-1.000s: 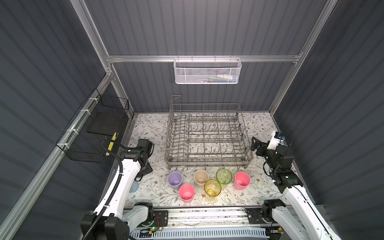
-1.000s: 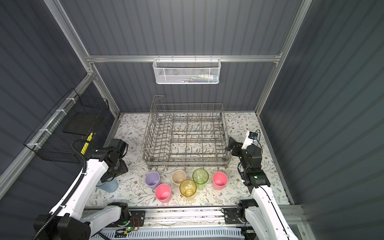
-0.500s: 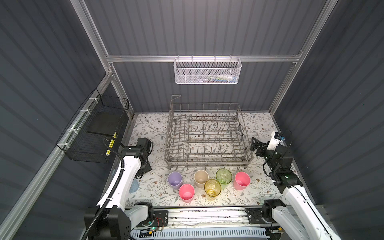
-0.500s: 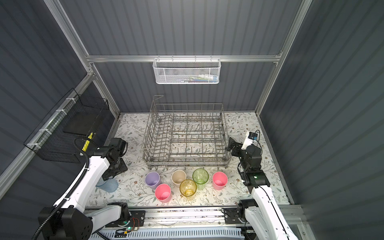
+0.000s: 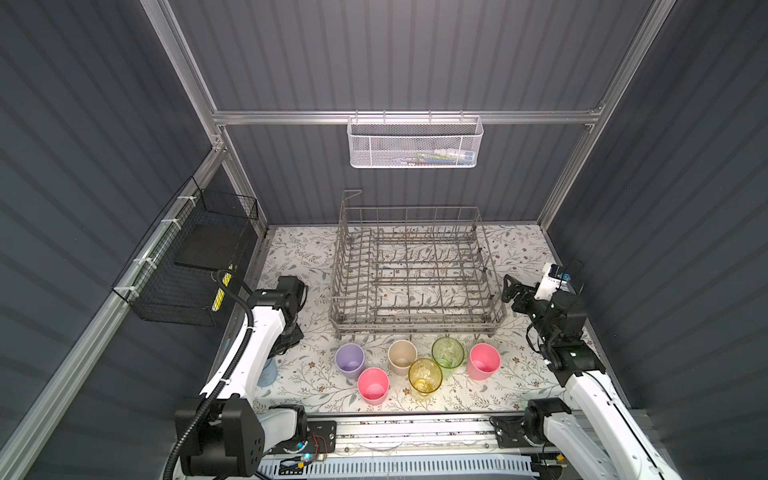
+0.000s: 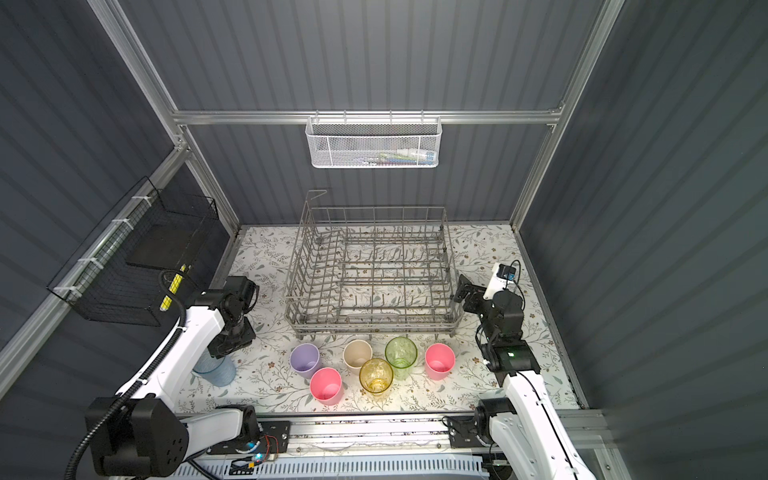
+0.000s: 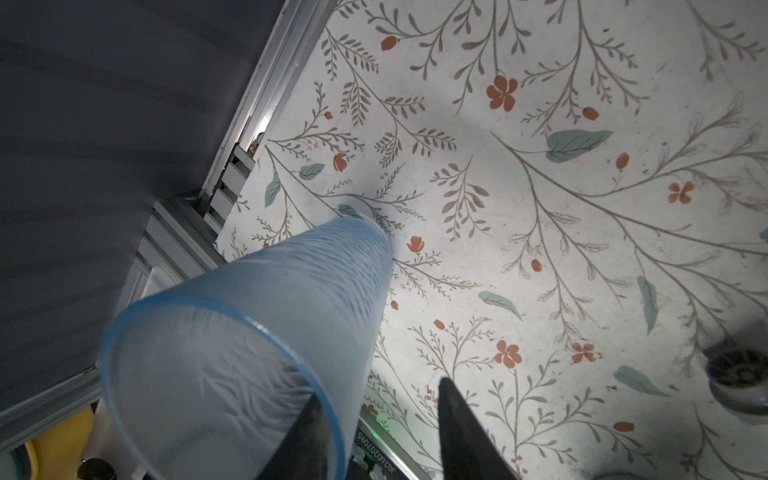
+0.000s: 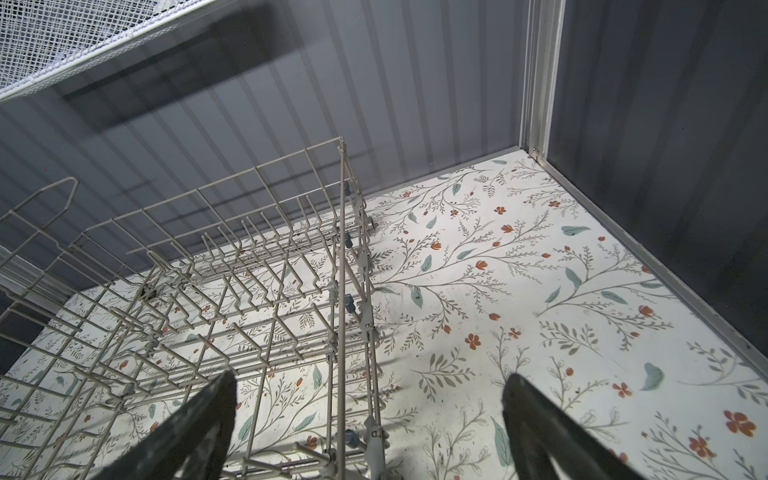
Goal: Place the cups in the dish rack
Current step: 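Close the left gripper on the blue cup's rim and lift it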
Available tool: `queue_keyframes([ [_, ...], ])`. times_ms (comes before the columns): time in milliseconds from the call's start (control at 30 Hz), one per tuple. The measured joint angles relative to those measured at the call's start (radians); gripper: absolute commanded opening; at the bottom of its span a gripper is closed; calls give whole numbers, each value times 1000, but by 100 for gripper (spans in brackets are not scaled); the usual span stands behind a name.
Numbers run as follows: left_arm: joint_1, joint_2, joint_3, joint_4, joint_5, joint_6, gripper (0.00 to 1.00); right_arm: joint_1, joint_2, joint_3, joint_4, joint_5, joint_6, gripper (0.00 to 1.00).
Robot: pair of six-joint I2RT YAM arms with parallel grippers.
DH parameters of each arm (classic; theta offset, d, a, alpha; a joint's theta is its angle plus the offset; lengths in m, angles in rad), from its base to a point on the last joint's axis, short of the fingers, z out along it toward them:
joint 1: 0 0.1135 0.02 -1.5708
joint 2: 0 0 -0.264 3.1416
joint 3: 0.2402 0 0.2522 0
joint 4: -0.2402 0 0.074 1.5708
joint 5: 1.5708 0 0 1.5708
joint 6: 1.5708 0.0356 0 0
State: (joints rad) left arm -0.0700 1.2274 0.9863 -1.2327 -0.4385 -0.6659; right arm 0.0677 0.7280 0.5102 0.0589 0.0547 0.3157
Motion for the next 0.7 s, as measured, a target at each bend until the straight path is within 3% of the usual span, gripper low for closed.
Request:
queue_keyframes([
  [133,0,0,0,0,-3,-1,25,0,0,0,0,0,2,99],
  [367,0,13,-1,14,-10,-14,0,-4,-1,0,0,0,6,99],
  [700,2,31,16,12,-11,-6,0,-8,-1,0,0,0,11,99],
])
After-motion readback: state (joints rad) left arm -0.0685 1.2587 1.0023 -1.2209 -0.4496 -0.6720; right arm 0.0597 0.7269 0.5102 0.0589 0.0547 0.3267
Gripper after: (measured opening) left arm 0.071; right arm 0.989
